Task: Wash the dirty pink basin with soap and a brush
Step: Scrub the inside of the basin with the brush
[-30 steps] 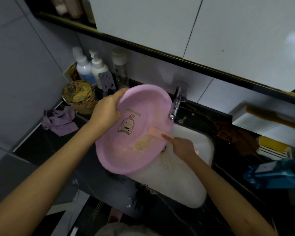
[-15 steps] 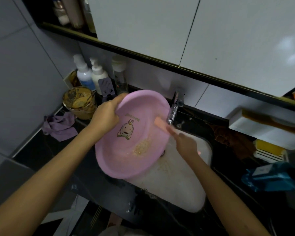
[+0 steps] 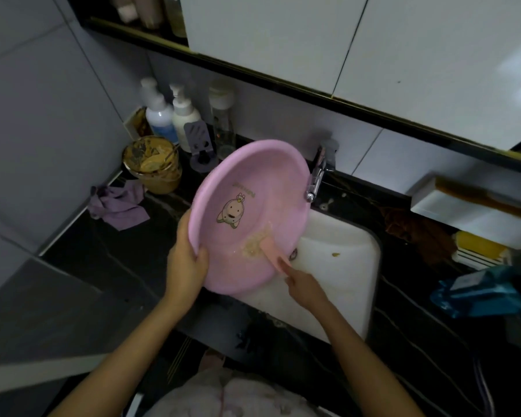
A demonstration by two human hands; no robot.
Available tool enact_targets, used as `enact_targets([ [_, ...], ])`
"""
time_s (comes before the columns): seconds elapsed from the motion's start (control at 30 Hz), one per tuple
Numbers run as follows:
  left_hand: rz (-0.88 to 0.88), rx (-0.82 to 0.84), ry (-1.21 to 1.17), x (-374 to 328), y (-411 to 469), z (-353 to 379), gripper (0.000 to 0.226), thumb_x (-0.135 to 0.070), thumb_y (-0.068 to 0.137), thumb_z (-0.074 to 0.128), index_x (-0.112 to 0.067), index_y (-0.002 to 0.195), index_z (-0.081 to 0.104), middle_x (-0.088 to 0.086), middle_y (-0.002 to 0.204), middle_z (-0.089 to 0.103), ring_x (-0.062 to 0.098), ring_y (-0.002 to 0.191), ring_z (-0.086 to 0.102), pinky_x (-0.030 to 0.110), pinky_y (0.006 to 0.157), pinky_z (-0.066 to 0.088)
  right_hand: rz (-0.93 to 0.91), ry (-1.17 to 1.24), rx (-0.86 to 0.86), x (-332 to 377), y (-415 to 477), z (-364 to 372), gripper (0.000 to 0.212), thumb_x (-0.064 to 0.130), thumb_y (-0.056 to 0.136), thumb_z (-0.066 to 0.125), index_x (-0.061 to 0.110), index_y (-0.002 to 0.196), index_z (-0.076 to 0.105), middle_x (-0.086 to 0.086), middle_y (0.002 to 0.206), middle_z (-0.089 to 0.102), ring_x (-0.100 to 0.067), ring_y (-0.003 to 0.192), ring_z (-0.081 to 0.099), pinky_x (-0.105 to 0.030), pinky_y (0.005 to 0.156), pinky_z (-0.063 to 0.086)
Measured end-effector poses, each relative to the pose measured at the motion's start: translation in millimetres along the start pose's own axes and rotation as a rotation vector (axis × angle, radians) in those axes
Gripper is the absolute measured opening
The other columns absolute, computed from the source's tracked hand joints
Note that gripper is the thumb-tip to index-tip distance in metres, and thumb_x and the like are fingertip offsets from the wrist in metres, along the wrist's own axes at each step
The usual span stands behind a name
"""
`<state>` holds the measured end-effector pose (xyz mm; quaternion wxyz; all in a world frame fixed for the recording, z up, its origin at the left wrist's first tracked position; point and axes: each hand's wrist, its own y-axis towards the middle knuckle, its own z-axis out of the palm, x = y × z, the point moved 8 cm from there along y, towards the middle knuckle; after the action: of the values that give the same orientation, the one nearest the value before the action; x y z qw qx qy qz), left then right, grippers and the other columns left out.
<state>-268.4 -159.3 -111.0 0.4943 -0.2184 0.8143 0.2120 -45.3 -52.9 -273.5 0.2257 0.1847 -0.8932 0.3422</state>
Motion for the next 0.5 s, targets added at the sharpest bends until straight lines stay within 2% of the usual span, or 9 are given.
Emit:
enact_targets([
  [0.07, 0.028, -0.004, 0.030, -15.8, 19.9, -5.6, 0.071, 0.010, 0.083, 0.048, -0.022, 0.144, 0.032, -0.002, 0.119, 0.056, 0.005, 0.101, 0.057, 0.026, 0.081, 0.048, 0.003, 0.006, 0.010, 7.6, -2.1, -6.1, 0.047, 0.019, 0.100, 0.038, 0.036, 0.144, 0.033, -0.007, 0.143, 0.046, -0.024, 0.124, 0.048, -0.027, 0.100, 0.038],
  [0.17, 0.055, 0.057, 0.185, -42.4, 56.6, -14.6, 0.064, 0.008, 0.081, 0.049, -0.020, 0.138, 0.041, 0.002, 0.111, 0.058, 0.015, 0.097, 0.056, 0.029, 0.076, 0.045, -0.036, 0.058, 0.020, 33.4, -10.9, -8.3, 0.045, 0.023, 0.099, 0.041, 0.036, 0.141, 0.038, -0.003, 0.146, 0.043, -0.023, 0.125, 0.049, -0.025, 0.098, 0.040],
  [0.2, 0.055, 0.078, 0.249, -48.0, 68.3, -16.6, 0.060, 0.008, 0.080, 0.050, -0.018, 0.135, 0.044, 0.005, 0.109, 0.059, 0.017, 0.096, 0.055, 0.030, 0.074, 0.044, -0.051, 0.109, 0.021, 44.4, -13.5, -7.4, 0.045, 0.023, 0.099, 0.041, 0.037, 0.141, 0.038, -0.003, 0.145, 0.044, -0.021, 0.118, 0.053, -0.020, 0.090, 0.043],
  [0.27, 0.059, 0.108, 0.374, -57.1, 88.5, -20.3, 0.052, 0.009, 0.078, 0.051, -0.013, 0.126, 0.050, 0.011, 0.104, 0.060, 0.024, 0.091, 0.056, 0.033, 0.070, 0.042, -0.085, 0.237, 0.030, 69.9, -18.3, -1.8, 0.045, 0.024, 0.099, 0.040, 0.039, 0.141, 0.037, -0.001, 0.136, 0.049, -0.012, 0.091, 0.058, -0.008, 0.063, 0.042],
  [0.3, 0.068, 0.123, 0.419, -61.8, 96.4, -20.5, 0.049, 0.009, 0.077, 0.051, -0.011, 0.122, 0.052, 0.013, 0.101, 0.060, 0.026, 0.089, 0.057, 0.033, 0.068, 0.042, -0.102, 0.291, 0.053, 82.4, -20.4, 3.6, 0.046, 0.025, 0.099, 0.040, 0.041, 0.142, 0.035, 0.001, 0.128, 0.052, -0.006, 0.078, 0.053, -0.006, 0.052, 0.038],
  [0.37, 0.100, 0.154, 0.473, -73.2, 108.2, -16.2, 0.046, 0.010, 0.075, 0.051, -0.009, 0.116, 0.055, 0.014, 0.097, 0.061, 0.027, 0.084, 0.056, 0.032, 0.066, 0.041, -0.148, 0.335, 0.117, 99.3, -22.0, 18.7, 0.045, 0.027, 0.099, 0.038, 0.044, 0.141, 0.036, 0.006, 0.107, 0.054, -0.003, 0.066, 0.046, -0.008, 0.042, 0.033],
  [0.43, 0.134, 0.172, 0.511, -83.9, 114.5, -7.4, 0.044, 0.011, 0.074, 0.050, -0.008, 0.113, 0.056, 0.013, 0.094, 0.061, 0.025, 0.080, 0.054, 0.031, 0.064, 0.040, -0.157, 0.336, 0.147, 102.4, -23.5, 28.1, 0.042, 0.030, 0.099, 0.038, 0.044, 0.138, 0.041, 0.006, 0.084, 0.052, -0.006, 0.058, 0.042, -0.011, 0.042, 0.031],
  [0.47, 0.147, 0.178, 0.538, -87.5, 116.8, -2.4, 0.043, 0.011, 0.074, 0.050, -0.007, 0.112, 0.056, 0.014, 0.094, 0.061, 0.026, 0.080, 0.055, 0.032, 0.063, 0.040, -0.144, 0.317, 0.136, 98.7, -23.2, 28.5, 0.040, 0.033, 0.099, 0.037, 0.042, 0.137, 0.042, 0.005, 0.085, 0.055, -0.008, 0.062, 0.047, -0.011, 0.048, 0.035],
  [0.5, 0.153, 0.184, 0.561, -89.4, 118.7, 2.5, 0.041, 0.011, 0.075, 0.050, -0.006, 0.112, 0.056, 0.015, 0.094, 0.062, 0.028, 0.081, 0.056, 0.033, 0.063, 0.041, -0.107, 0.283, 0.134, 91.1, -21.4, 27.2, 0.039, 0.035, 0.100, 0.036, 0.040, 0.138, 0.042, 0.001, 0.101, 0.062, -0.013, 0.078, 0.057, -0.011, 0.061, 0.041],
])
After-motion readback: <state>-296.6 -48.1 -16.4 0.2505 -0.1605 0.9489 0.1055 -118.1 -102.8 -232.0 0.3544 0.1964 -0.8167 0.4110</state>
